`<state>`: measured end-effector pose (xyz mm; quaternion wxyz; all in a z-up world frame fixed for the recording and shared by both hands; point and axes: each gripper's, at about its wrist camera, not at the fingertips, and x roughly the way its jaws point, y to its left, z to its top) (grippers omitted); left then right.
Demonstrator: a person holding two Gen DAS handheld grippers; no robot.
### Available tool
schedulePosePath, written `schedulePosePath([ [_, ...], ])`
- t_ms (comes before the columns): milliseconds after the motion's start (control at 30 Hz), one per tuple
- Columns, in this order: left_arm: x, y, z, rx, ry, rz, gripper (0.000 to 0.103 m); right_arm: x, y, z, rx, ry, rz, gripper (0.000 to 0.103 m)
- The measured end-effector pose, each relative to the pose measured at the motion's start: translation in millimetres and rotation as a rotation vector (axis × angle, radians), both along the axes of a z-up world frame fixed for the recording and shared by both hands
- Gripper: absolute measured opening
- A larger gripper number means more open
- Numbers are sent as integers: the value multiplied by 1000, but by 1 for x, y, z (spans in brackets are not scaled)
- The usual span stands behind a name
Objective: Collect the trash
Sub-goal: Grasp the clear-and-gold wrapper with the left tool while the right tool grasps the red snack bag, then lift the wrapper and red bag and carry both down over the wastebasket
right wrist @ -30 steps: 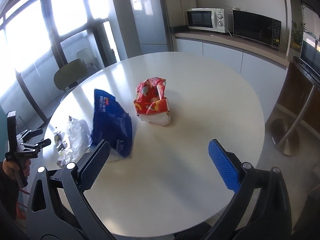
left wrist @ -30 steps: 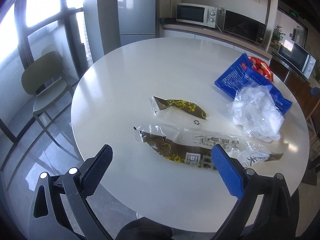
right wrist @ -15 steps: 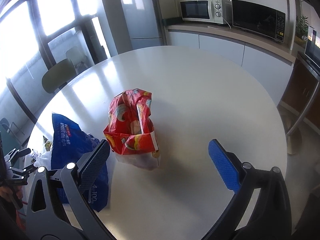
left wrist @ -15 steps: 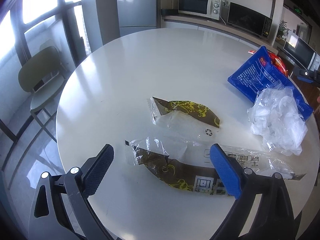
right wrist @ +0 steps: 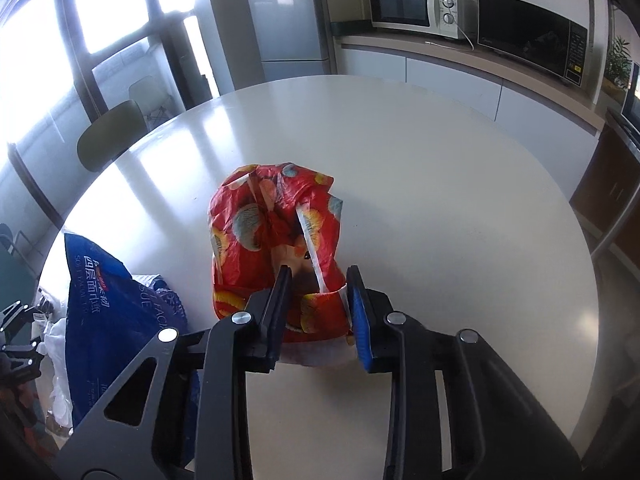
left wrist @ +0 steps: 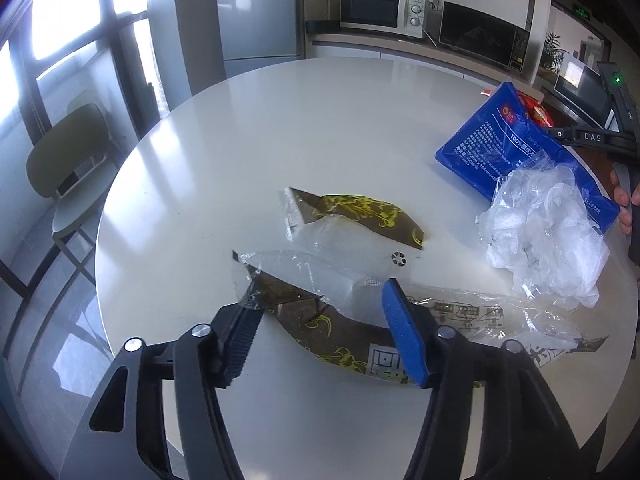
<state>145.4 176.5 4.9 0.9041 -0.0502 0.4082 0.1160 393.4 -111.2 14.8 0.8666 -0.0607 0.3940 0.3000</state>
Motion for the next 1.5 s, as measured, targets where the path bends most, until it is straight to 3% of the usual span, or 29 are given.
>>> schedulePosePath([
  [200,0,7,3,-20,-6,11,12,-10,-12,4,39,7,1,11],
  [367,-2,13,5,-46,-16,39,4,-19,-28,13,89,-2,-15,11],
  [667,-21,15,33,-61,-88,72,4,-49,-56,45,136,-44,-9,10],
  [1000,-69,-6,55,-62,-136,31,4,-124,-87,77,188,-76,51,10],
  [1500,-147,-74,44,-122,-148,-102,4,-257,-99,66,207,-16,258,10],
])
